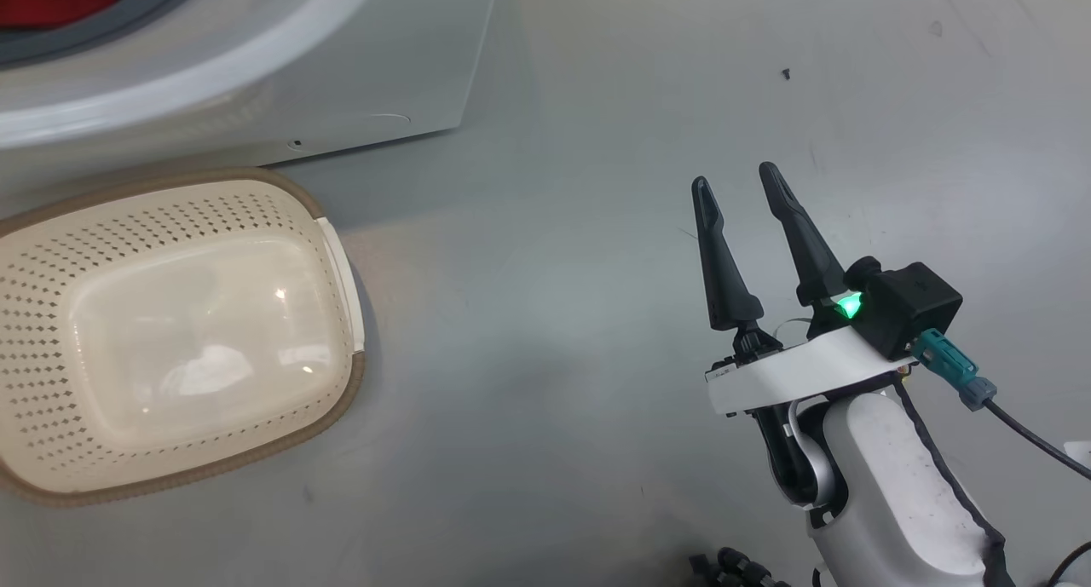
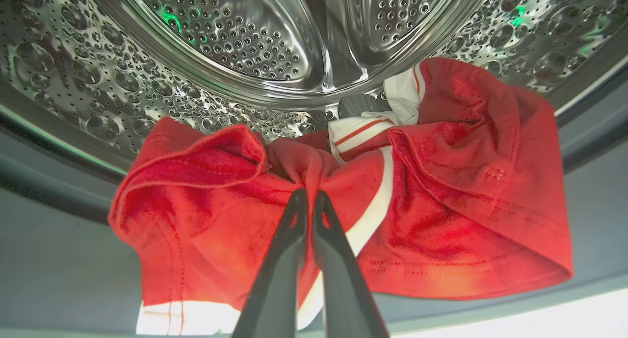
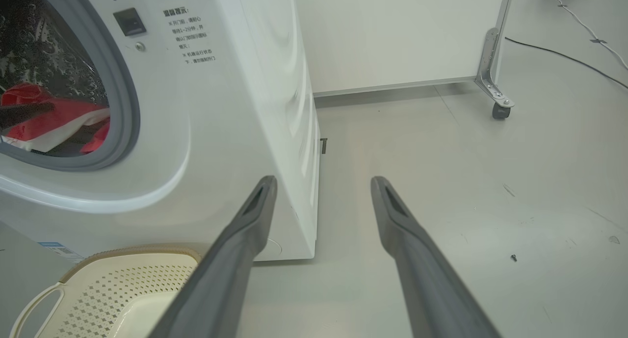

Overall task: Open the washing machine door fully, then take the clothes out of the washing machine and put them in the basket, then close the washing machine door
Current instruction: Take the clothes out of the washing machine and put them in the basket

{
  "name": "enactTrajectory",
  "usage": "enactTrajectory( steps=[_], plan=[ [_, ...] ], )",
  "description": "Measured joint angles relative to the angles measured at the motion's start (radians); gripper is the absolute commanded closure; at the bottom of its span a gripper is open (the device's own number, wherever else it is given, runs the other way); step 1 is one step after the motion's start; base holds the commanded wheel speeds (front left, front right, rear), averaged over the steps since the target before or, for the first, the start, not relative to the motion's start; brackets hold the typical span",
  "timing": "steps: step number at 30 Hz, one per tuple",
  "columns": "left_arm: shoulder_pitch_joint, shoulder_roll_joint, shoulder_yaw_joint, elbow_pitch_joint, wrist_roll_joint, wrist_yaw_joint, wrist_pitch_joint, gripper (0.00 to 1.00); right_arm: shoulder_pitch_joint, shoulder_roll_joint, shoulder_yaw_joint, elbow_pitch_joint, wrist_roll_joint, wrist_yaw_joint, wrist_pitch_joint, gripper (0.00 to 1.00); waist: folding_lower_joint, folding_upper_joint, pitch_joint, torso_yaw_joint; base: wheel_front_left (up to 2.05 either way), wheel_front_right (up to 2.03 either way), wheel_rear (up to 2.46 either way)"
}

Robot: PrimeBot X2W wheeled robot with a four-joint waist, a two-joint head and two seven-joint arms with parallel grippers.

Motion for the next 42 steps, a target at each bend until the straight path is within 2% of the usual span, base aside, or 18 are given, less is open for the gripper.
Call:
enactTrajectory(
  steps=[11,20,32,42],
  plan=[
    [0.114,-0.086,0.021,0.05,-0.076,-0.031,-0.137,1.0,0.039,0.0,-0.046,0.041,-0.043,0.009,0.0,0.0,0.0,0.0,-0.109,0.068,0.0,0.0,0.0],
    [0.211,-0.129,0.018,0.075,-0.094,-0.071,-0.228,1.0,0.092,-0.001,-0.066,0.063,-0.068,0.022,0.0,0.0,0.0,0.0,-0.208,0.121,0.0,0.0,0.0],
    [0.326,-0.188,-0.008,0.072,-0.113,-0.101,-0.314,1.0,0.147,-0.001,-0.091,0.08,-0.078,0.038,0.0,0.0,-0.0001,0.0,-0.319,0.171,0.0,0.0,0.0],
    [0.411,-0.228,-0.012,-0.007,-0.139,-0.114,-0.343,1.0,0.199,-0.001,-0.104,0.088,-0.087,0.047,0.0,0.0,-0.0001,0.0,-0.393,0.204,0.0,0.0,0.0]
  ],
)
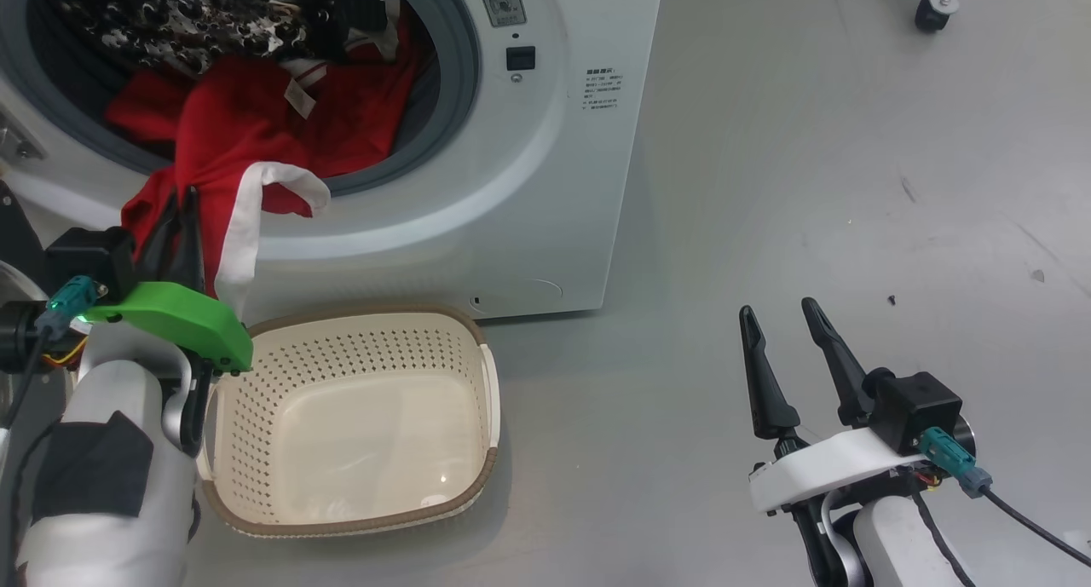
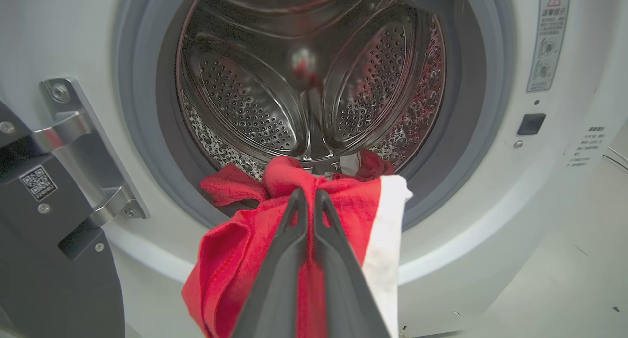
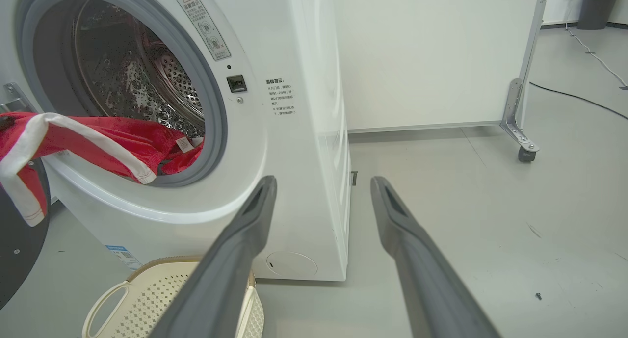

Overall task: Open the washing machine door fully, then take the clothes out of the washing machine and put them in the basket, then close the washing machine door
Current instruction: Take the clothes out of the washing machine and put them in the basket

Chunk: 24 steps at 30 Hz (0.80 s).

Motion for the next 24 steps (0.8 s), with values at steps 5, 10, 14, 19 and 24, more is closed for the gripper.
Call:
enactTrajectory(
  steps=[5,10,14,19,24],
  plan=[
    [0.035,-0.015,0.001,-0.066,-0.003,-0.004,-0.003,1.0,0.017,0.0,-0.004,0.004,-0.007,0.008,0.0,0.0,0.0,0.0,-0.031,0.013,0.0,0.0,0.0],
    [0.071,-0.018,0.029,-0.187,-0.004,-0.004,-0.003,1.0,0.022,0.0,-0.001,0.007,-0.007,0.017,0.0,0.0,0.0,0.0,-0.058,0.019,0.0,0.0,0.0],
    [0.073,-0.029,0.044,-0.286,-0.005,-0.004,-0.003,1.0,0.037,0.0,-0.002,0.005,-0.007,0.017,0.0,0.0,0.0,0.0,-0.071,0.019,0.0,0.0,0.0],
    [0.113,-0.043,0.045,-0.359,-0.005,-0.004,-0.003,1.0,0.042,0.0,-0.002,0.001,-0.007,0.02,0.0,0.0,0.0,0.0,-0.072,0.017,0.0,0.0,0.0],
    [0.142,-0.044,0.052,-0.394,-0.005,-0.004,-0.003,1.0,0.047,0.0,-0.003,-0.005,-0.007,0.02,0.0,0.0,0.0,0.0,-0.065,0.014,0.0,0.0,0.0]
  ],
)
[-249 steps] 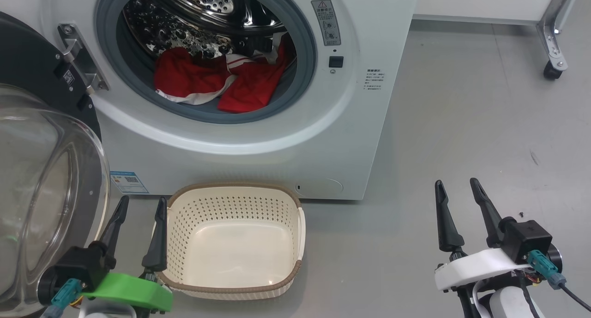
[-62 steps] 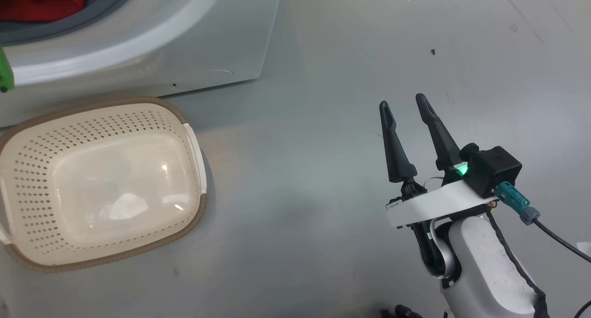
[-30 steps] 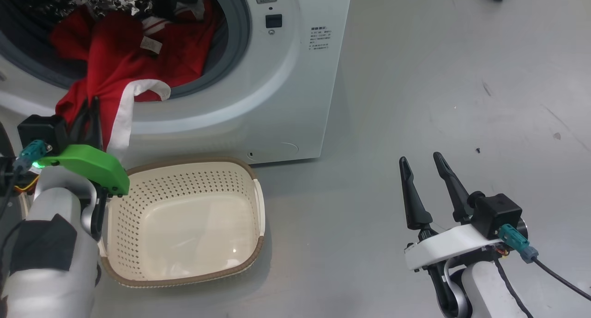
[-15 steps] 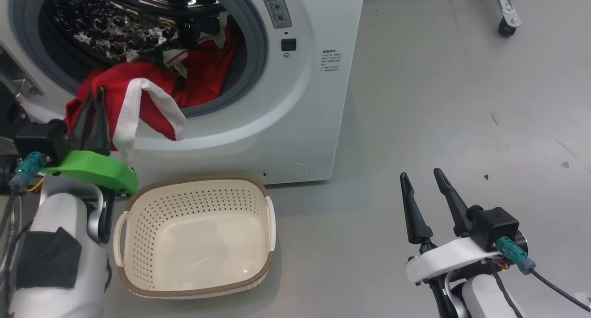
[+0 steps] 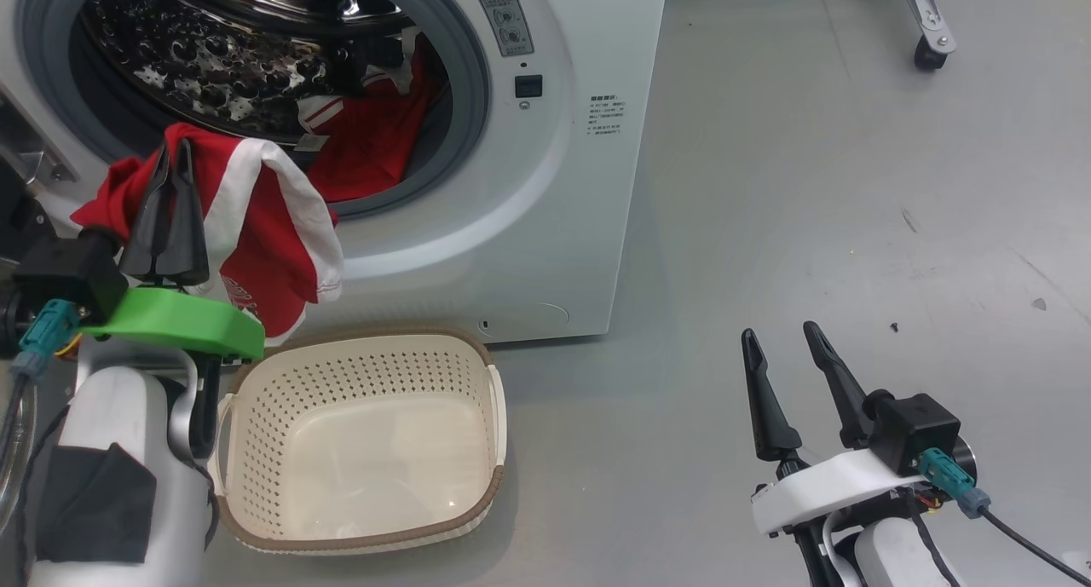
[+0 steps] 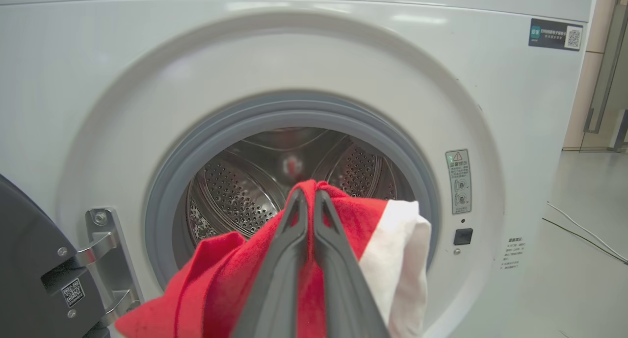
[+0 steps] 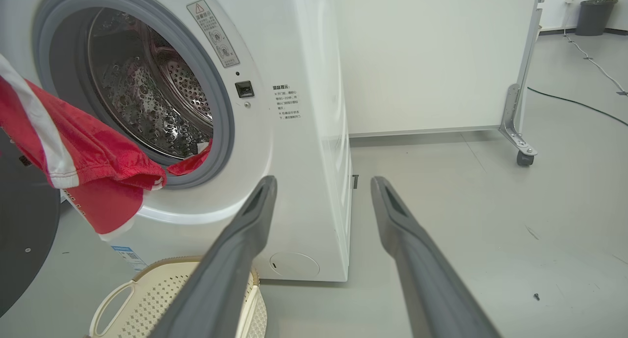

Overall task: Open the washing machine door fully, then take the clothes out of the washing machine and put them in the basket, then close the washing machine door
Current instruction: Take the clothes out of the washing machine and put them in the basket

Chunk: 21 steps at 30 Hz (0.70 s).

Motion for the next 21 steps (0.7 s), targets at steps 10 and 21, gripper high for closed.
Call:
enactTrajectory(
  steps=[10,21],
  plan=[
    [0.074,-0.001,-0.015,-0.006,0.003,0.0,0.0,1.0,0.008,0.0,0.0,-0.02,0.001,0.0,0.0,0.0,0.0,0.0,0.025,-0.007,0.0,0.0,0.0],
    [0.112,0.003,-0.03,0.018,0.007,0.0,0.032,1.0,0.001,0.0,0.017,-0.039,0.002,0.0,0.0,0.0,0.0,0.0,0.094,-0.025,0.0,0.0,0.0]
  ],
)
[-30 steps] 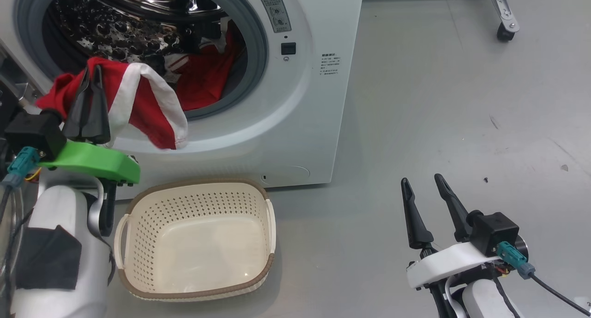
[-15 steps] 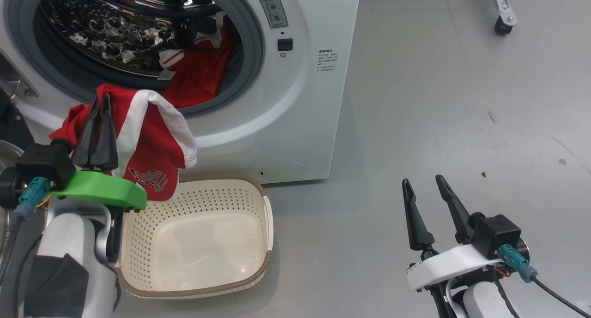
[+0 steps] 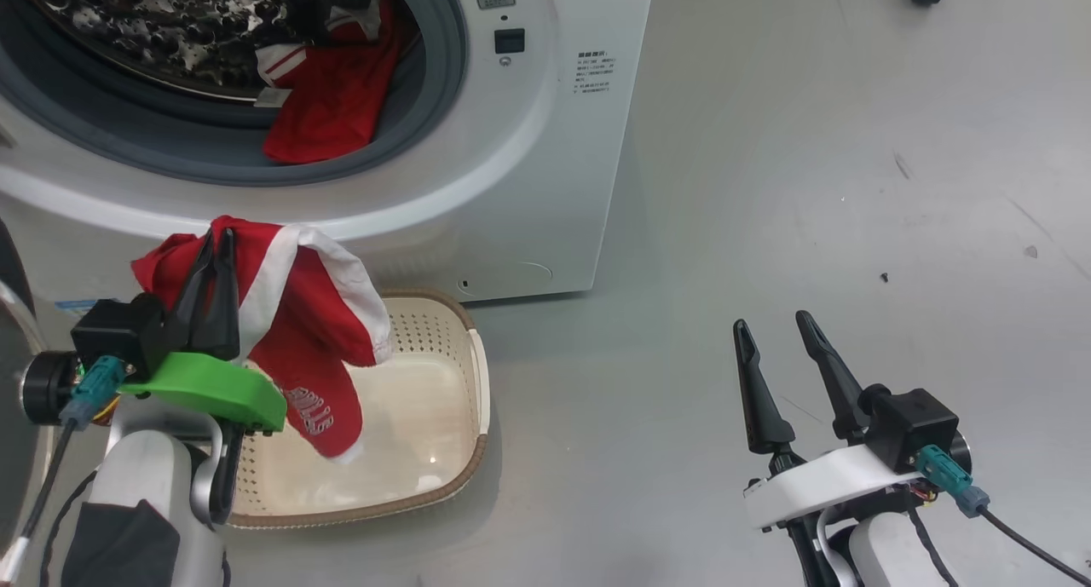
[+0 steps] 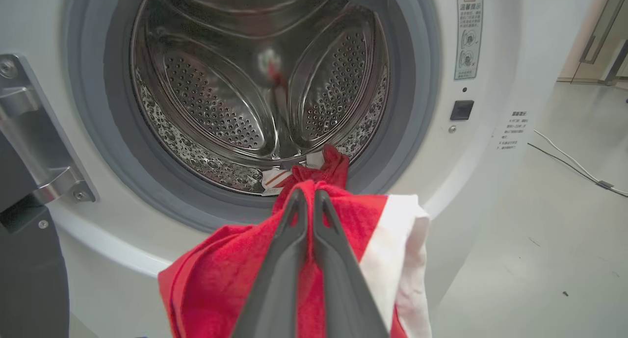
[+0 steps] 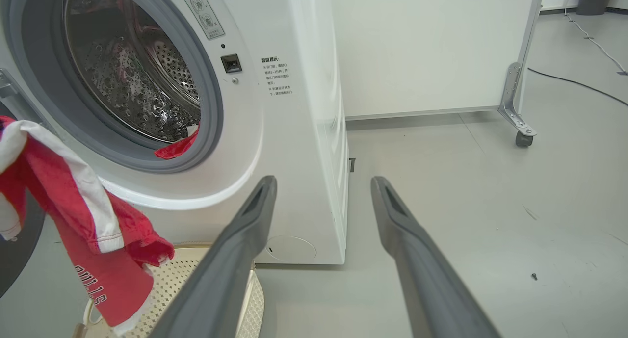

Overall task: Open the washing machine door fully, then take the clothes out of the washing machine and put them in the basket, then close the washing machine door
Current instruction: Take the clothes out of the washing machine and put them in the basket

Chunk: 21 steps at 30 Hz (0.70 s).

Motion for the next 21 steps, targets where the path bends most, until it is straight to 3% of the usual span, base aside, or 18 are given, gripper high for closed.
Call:
enactTrajectory(
  steps=[21],
  plan=[
    [-0.002,0.06,-0.045,0.092,0.055,-0.001,0.108,1.0,-0.092,0.0,0.038,-0.054,0.021,-0.006,0.0,0.0,0.0,0.0,0.185,-0.08,0.0,0.0,0.0]
  ],
)
